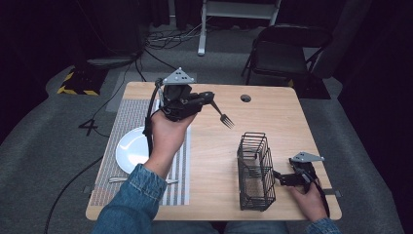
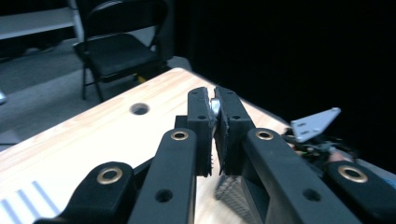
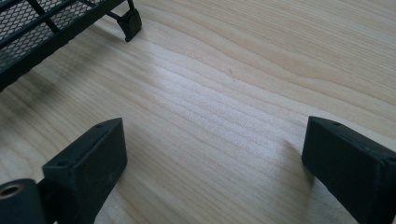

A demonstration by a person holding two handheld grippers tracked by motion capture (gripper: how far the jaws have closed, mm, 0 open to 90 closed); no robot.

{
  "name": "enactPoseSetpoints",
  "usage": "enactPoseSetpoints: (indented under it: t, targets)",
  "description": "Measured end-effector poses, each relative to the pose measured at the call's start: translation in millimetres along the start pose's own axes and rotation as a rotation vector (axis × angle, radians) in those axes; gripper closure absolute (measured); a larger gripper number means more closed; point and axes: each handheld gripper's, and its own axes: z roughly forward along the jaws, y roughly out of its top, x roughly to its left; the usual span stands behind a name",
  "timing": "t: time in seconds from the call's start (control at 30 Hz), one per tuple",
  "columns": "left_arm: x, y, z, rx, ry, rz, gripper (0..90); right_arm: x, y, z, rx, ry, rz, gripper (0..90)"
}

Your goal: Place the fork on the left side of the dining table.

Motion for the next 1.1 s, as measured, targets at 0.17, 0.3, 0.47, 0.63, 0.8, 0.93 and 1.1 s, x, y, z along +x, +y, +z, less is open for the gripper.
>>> enactPoseSetpoints:
  t: [0.17, 0.3, 0.47, 0.63, 0.8, 0.93, 1.1]
  targets:
    - [20.3, -3.5, -7.8, -0.007, 0.039, -0.019, 85.7, 0.0, 0.0, 0.0, 0.0, 0.0, 0.0, 6.6]
    - [34.8, -4.4, -15.5, -0.011, 0.069, -0.031, 85.7, 0.2, -0.1, 0.0, 0.0, -0.001, 0.001, 6.8]
    - [51.7, -6.3, -24.2, -0.014, 0.105, -0.04, 85.7, 0.3, -0.1, -0.1, -0.001, -0.003, 0.002, 6.8]
    - [70.3, -10.3, -31.3, -0.019, 0.135, -0.061, 85.7, 0.4, -0.1, -0.1, -0.001, -0.004, 0.003, 6.9]
    - [86.0, -12.8, -35.9, -0.01, 0.162, -0.062, 85.7, 0.4, -0.1, -0.1, -0.001, -0.005, 0.003, 6.9]
    - [97.7, -14.3, -38.9, -0.011, 0.176, -0.07, 85.7, 0.5, 0.0, 0.0, -0.001, -0.005, 0.004, 6.9]
    - [113.0, -16.3, -40.9, -0.015, 0.194, -0.096, 85.7, 0.5, 0.1, 0.0, -0.001, -0.007, 0.004, 7.0]
